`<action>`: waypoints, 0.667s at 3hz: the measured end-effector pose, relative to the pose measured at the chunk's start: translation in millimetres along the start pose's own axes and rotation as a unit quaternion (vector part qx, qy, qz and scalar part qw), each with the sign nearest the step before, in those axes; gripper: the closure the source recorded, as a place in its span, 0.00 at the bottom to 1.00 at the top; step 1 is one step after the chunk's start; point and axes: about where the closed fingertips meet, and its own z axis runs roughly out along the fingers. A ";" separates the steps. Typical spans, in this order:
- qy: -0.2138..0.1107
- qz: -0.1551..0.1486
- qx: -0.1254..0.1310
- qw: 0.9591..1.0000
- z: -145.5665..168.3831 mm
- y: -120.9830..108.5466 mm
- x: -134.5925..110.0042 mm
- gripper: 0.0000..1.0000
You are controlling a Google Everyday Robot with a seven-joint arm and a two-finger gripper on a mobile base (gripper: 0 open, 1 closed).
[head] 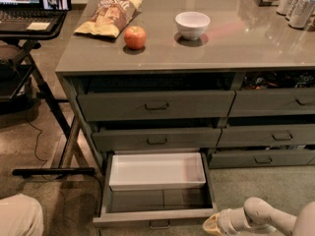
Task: Close bottom drawer
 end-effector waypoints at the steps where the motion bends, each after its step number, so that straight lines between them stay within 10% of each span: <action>1: -0.009 0.001 -0.003 1.000 11.6 -8.6 11.3 0.98; 2: -0.015 -0.022 -0.010 1.000 17.9 -17.0 6.0 0.79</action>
Offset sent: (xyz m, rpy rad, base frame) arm 0.0426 0.0098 -0.0221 0.0477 -0.0698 0.1181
